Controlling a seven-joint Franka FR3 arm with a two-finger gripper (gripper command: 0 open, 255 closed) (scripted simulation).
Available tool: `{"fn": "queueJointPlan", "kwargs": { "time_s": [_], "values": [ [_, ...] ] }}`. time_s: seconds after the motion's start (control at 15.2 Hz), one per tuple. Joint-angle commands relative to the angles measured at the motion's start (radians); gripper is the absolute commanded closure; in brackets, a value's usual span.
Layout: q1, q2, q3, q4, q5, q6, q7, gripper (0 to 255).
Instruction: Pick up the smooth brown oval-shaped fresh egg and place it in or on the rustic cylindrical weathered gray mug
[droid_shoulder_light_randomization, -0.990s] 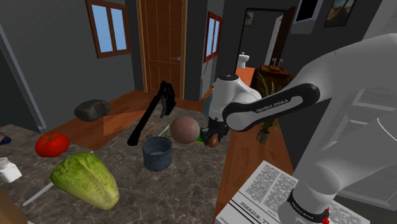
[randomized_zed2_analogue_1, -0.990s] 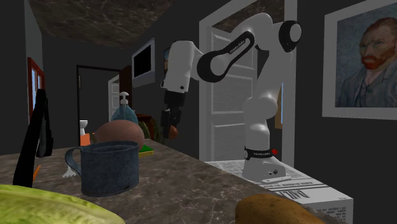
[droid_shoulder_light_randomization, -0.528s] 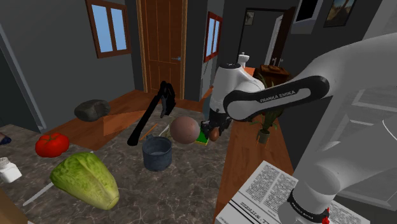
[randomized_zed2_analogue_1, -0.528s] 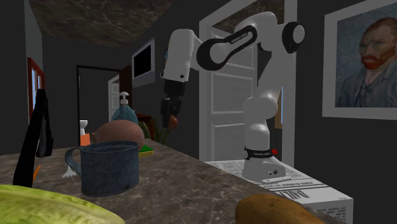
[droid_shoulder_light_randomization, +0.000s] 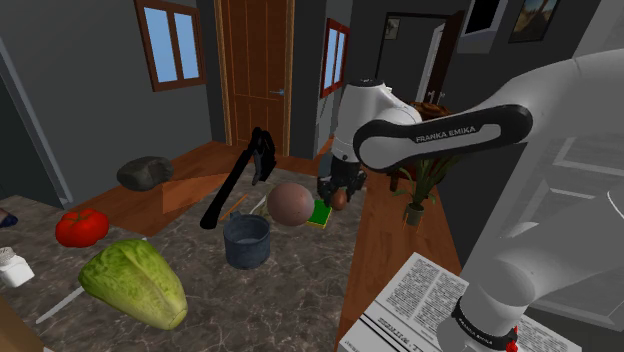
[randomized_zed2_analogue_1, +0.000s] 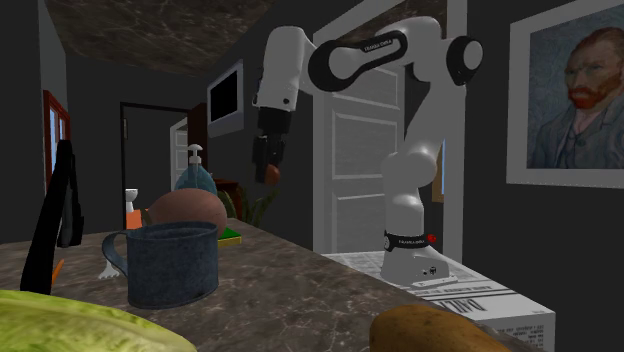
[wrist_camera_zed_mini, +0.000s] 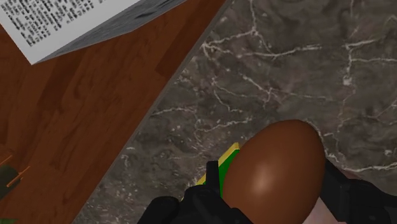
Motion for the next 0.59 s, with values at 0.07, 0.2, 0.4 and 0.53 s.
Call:
{"fn": "queueJointPlan", "kwargs": {
  "time_s": [0.07, 0.2, 0.4, 0.53],
  "values": [
    [0.000, -0.009, -0.007, 0.036, 0.000, -0.045, -0.005, 255],
    [-0.004, 0.024, 0.013, 0.072, -0.007, -0.049, 0.018, 255],
    [-0.020, 0.132, 0.078, 0.169, -0.038, -0.043, 0.093, 255],
    [-0.031, 0.208, 0.121, 0.239, -0.070, -0.046, 0.147, 255]
  ]
}}
